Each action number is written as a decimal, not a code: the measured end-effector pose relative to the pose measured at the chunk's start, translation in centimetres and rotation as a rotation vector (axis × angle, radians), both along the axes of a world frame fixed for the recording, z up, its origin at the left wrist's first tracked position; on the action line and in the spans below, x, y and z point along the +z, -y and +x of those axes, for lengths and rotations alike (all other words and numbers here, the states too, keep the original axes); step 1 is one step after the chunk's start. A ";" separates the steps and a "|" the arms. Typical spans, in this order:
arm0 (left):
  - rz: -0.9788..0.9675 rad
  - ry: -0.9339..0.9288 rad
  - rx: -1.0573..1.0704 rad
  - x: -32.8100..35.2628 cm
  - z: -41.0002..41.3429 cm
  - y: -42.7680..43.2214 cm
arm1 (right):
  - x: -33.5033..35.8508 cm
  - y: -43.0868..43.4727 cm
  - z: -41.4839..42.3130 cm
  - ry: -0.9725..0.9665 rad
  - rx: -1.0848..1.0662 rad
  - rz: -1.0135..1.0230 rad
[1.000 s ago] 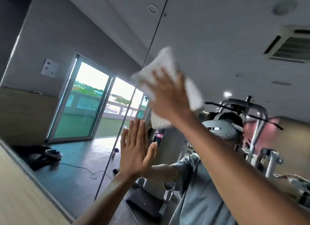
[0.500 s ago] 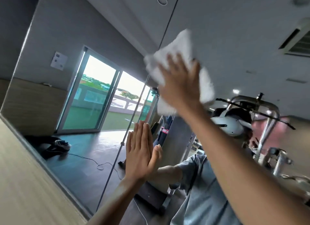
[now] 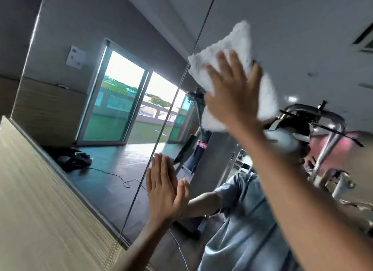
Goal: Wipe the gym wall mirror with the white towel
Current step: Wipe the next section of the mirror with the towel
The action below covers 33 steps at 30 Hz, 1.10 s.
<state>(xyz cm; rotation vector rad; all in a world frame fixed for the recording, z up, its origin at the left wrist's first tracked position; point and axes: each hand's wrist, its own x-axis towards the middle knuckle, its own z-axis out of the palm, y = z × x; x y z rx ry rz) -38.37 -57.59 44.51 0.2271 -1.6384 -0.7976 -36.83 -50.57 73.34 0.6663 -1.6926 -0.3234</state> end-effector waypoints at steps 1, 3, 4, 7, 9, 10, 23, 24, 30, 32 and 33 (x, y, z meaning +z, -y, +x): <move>0.042 -0.005 0.000 0.0 -0.1 0.0 | -2.7 1.1 0.0 -0.001 0.001 0.010; 0.098 -0.003 -0.003 -0.1 -0.2 0.2 | -8.8 3.0 0.1 0.076 0.055 0.213; 0.101 0.003 -0.007 -0.2 -0.3 0.3 | -11.5 3.5 0.2 0.149 0.067 0.361; 0.233 0.011 -0.029 -1.1 0.1 0.0 | -15.4 1.1 1.0 0.210 0.021 0.653; 0.291 0.060 -0.024 -2.8 0.8 -0.2 | -14.9 -2.6 1.4 0.226 0.051 0.654; 0.253 0.092 -0.015 -3.5 1.1 0.0 | -13.7 -4.5 1.4 0.235 0.089 0.632; 0.164 0.279 -0.102 -2.4 3.1 -3.0 | -16.4 -6.6 2.0 0.109 0.007 0.338; 0.160 0.275 -0.107 -2.6 3.3 -3.1 | -17.8 -8.5 2.3 0.120 0.011 0.411; 0.142 0.231 -0.088 -1.8 3.2 -5.0 | -12.6 -22.5 5.0 0.140 -0.099 0.019; 0.117 0.193 -0.101 -1.1 3.3 -6.9 | -9.5 -22.3 5.2 0.100 -0.129 -0.215; 0.087 0.168 -0.111 -0.9 3.4 -7.9 | -8.9 -21.0 5.1 0.060 -0.137 -0.299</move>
